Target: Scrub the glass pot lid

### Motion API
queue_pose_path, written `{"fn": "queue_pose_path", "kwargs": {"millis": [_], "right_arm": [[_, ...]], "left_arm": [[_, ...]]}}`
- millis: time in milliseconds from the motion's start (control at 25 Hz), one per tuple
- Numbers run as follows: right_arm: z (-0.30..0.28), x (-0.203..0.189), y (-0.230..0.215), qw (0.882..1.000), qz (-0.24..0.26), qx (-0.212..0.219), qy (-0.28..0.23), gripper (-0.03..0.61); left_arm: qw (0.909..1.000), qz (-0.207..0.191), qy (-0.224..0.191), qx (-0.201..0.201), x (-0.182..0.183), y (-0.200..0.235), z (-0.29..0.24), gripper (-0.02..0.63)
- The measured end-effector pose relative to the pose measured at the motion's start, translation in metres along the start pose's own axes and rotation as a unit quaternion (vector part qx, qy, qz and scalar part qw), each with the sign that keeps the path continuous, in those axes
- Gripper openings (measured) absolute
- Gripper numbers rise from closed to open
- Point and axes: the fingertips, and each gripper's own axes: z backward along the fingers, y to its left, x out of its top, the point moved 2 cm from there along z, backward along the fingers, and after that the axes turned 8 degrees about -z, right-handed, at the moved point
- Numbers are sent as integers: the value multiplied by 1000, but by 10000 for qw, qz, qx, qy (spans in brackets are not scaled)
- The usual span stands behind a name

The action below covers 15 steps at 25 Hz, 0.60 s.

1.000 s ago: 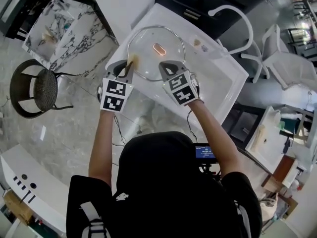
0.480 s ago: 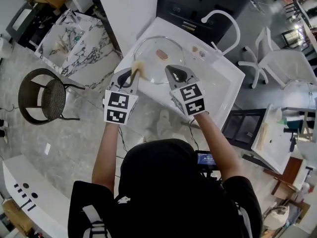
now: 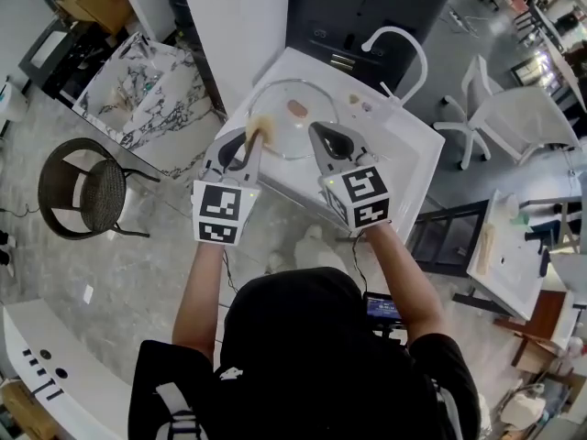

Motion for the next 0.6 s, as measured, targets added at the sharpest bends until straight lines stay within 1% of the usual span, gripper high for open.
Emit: {"fn": "queue_pose_path", "kwargs": {"millis": [320, 480, 600], "right_arm": [[20, 40, 1, 9982, 276, -14, -533, -3], [24, 55, -6, 9972, 347, 40, -660, -3], [31, 63, -14, 9967, 334, 86, -733, -3]], "left_arm": [[9988, -148, -395, 243, 43, 2, 13, 21], [9983, -166, -444, 345, 56, 0, 9, 21], [9982, -71, -468, 366, 66, -7, 6, 21]]}}
